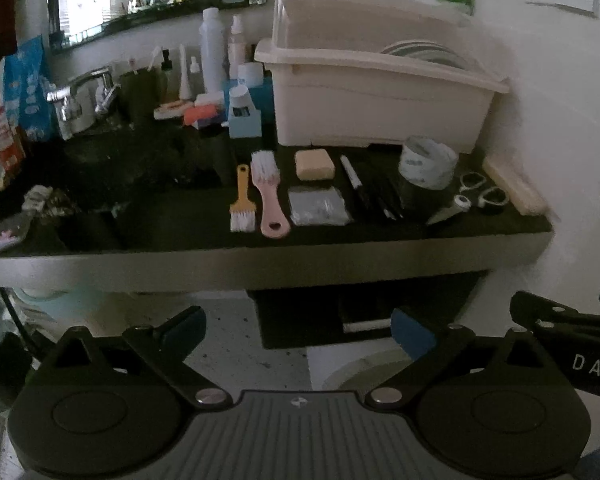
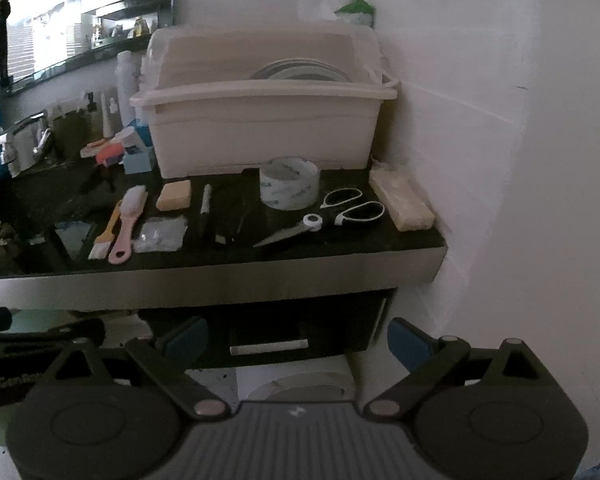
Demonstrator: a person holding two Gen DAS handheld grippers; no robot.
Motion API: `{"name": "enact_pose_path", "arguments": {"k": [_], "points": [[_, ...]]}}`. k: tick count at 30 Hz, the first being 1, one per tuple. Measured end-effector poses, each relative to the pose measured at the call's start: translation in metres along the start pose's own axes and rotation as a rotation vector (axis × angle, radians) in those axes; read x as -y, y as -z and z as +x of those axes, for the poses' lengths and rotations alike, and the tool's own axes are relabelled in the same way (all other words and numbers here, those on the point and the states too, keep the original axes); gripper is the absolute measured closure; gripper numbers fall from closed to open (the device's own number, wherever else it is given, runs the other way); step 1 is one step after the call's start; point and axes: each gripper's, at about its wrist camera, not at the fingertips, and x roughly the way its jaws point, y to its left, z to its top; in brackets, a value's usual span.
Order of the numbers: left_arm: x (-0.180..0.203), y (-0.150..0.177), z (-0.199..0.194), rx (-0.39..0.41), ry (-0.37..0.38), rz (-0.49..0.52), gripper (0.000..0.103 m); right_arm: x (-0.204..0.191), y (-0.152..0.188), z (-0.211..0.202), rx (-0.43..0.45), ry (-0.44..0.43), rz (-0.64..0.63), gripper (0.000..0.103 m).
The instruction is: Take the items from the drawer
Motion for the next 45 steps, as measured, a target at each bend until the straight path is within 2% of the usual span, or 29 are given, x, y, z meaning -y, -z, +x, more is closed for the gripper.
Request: {"name": "enact_pose_path", "arguments": {"k": [6, 12, 17, 26, 45], "points": [[0.002, -0.018, 0.023, -0.012, 0.005, -0.022, 0.003, 0.000, -0.018, 0.022, -0.003, 0.014, -0.012, 0.006], [0.000, -0.032, 0.039, -0.026, -0.001, -0.040, 0.003, -0.001, -0.031, 0.040, -0.021, -0.037, 0.007, 0.006], [-0.006, -0.034, 0.046, -0.035, -0.004, -0.043, 0.003, -0.003, -0.032, 0.049, -0.021, -0.017, 0.017, 0.006], [-0.011, -0.033, 0.052, -0.043, -0.011, -0.046, 0.003, -0.002, -0.026, 0.064, -0.051, -0.032, 0.040, 0.006], [-0.004, -0.029, 0.044, -0.026, -0.033, -0.031, 0.003, -0.007, -0.024, 0.051, -0.028, -0.023, 0.032, 0.006]]}}
